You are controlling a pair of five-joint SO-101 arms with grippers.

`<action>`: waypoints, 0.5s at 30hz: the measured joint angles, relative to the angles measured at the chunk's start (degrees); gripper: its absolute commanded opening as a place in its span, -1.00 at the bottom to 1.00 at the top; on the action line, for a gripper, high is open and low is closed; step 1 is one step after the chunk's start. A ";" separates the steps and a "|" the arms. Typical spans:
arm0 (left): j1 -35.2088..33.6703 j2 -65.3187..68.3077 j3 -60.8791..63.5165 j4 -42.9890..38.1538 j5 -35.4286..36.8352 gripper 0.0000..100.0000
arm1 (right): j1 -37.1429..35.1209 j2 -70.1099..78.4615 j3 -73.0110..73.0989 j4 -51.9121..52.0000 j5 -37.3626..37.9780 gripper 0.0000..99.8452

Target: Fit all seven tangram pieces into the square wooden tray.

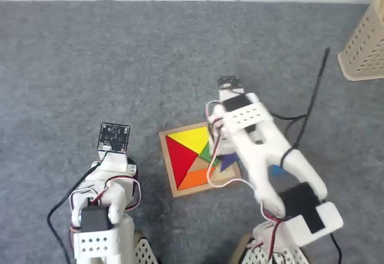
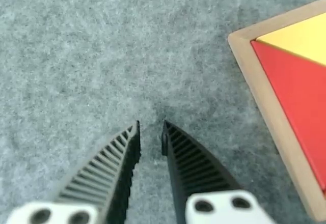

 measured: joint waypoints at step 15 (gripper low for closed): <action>0.00 0.00 0.00 0.00 0.00 -0.86 | -3.52 5.19 -0.70 0.35 -12.31 -0.78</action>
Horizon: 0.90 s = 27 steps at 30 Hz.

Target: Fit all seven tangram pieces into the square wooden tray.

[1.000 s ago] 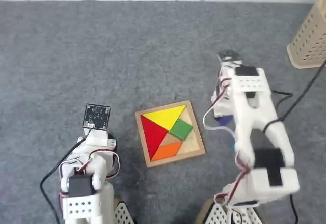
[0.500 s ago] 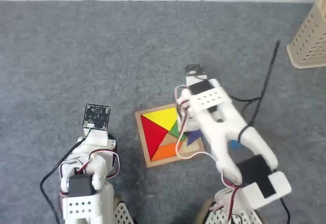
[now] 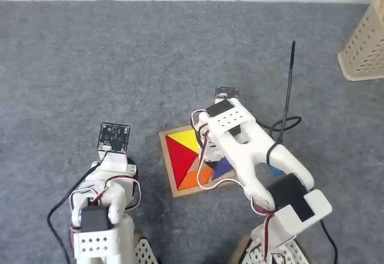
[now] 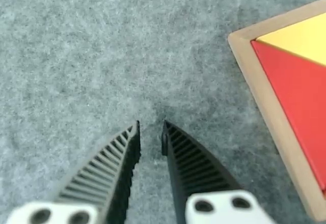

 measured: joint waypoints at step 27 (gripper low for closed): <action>0.00 0.00 0.00 0.00 0.00 -0.86 | 0.53 -4.84 -6.24 6.15 13.80 -0.94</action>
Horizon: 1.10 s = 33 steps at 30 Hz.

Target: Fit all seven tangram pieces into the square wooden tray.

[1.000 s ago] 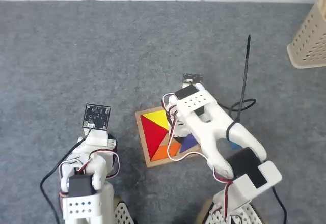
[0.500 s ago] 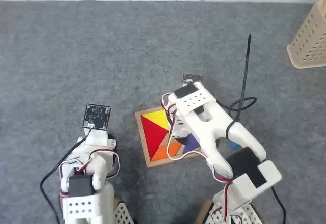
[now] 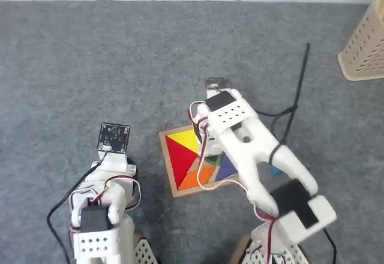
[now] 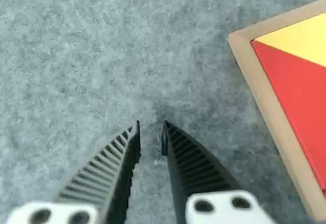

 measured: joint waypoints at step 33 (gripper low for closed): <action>0.00 0.00 0.00 0.00 0.00 -0.86 | 22.68 -15.47 19.43 -16.70 26.46 -0.98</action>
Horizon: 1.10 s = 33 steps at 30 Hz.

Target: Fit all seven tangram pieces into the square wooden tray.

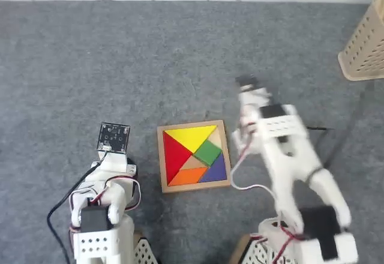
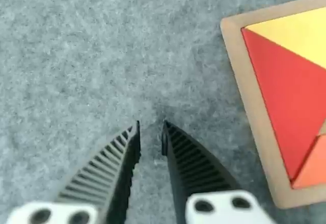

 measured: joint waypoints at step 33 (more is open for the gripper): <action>0.00 0.00 0.00 0.00 0.00 -0.86 | 9.85 18.64 -3.25 2.64 0.97 -0.56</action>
